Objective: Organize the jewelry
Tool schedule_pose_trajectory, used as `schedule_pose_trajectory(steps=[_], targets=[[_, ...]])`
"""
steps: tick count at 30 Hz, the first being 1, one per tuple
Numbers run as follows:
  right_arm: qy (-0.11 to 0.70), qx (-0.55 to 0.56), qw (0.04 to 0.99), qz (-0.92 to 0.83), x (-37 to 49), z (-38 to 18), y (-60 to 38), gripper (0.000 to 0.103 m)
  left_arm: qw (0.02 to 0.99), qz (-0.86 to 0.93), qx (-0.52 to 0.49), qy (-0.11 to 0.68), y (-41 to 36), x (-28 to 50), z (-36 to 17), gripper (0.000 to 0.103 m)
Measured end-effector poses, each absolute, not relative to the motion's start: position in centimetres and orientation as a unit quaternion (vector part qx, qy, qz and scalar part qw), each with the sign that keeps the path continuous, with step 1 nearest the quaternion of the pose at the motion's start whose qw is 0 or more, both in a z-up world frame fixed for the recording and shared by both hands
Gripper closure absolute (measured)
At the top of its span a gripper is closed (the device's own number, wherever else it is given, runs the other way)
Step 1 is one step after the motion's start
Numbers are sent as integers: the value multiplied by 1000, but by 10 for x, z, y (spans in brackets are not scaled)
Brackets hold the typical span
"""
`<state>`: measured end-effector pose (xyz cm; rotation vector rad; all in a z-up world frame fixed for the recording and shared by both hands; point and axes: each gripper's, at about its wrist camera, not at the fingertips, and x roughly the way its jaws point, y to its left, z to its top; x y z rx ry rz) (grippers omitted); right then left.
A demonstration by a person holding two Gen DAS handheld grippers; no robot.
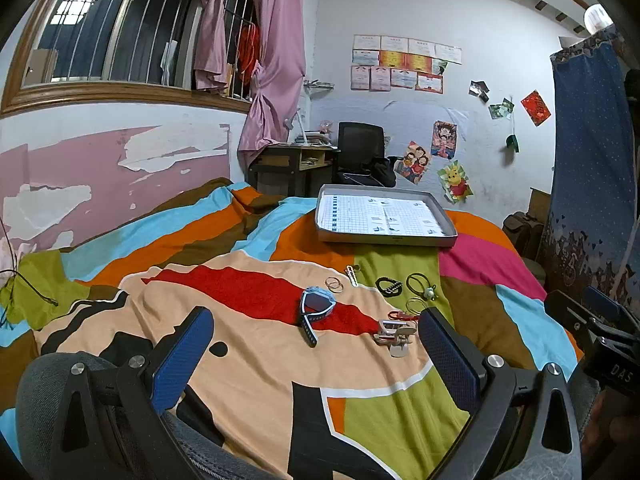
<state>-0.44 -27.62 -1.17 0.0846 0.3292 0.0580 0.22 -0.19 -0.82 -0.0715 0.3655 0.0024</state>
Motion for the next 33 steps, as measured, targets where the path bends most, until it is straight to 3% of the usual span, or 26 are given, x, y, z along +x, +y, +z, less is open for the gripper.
schedule_pose_trajectory(steps=[33], targets=[[165, 43, 985, 30, -4, -13, -277, 1, 983, 0, -35, 183, -5, 3, -8, 0]])
